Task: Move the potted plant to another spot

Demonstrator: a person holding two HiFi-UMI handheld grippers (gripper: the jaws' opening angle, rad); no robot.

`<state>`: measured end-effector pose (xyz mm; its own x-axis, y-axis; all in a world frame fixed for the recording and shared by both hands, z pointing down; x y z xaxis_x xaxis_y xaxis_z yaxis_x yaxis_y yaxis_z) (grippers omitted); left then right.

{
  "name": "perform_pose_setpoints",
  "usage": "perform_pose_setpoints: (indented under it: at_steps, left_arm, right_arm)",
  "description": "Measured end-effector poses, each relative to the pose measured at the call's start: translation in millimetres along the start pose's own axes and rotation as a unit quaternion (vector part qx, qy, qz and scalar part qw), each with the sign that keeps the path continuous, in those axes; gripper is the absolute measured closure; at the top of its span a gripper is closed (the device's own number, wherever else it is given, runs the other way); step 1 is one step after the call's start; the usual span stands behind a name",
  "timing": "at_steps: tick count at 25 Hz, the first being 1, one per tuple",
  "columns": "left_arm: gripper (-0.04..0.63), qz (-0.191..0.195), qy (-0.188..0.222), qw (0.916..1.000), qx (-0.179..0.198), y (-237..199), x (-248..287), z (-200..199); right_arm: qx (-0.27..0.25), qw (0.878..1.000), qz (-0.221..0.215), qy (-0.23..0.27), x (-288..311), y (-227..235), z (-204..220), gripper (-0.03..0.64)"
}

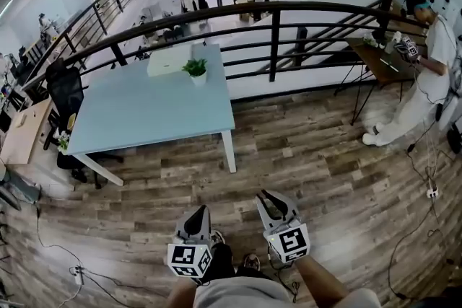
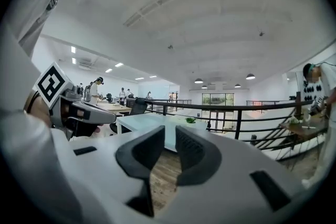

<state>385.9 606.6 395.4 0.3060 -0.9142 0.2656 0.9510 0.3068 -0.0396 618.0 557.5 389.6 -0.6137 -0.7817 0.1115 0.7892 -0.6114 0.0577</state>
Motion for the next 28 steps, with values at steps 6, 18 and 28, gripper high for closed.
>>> perform_pose_setpoints:
  at_steps: [6,18,28]
  left_arm:
    - [0.583,0.02,-0.017,0.9996,0.004,-6,29,14]
    - [0.583,0.019,-0.02,0.9993,-0.024,-114,101,1]
    - [0.583,0.014,0.014,0.9997,-0.016,-231,152,-42]
  right_arm:
    - [0.006,0.999,-0.01,-0.034,18,7,18,0.465]
    - [0.02,0.998,-0.014,-0.064,139,19,24,0.41]
    - [0.004,0.997,0.006,-0.074,270,20,6,0.353]
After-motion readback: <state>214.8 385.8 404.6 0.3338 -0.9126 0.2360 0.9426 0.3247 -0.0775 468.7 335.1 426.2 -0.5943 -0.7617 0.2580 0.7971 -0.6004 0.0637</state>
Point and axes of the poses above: the fingertips, and each gripper's own axes: x forward along the fingers, y to its right, z out of its underside, the point moved 8 cm from there along -x, backward along the fingers, and after that the axes turned 5 degrees about x, right-handed, at the moved point
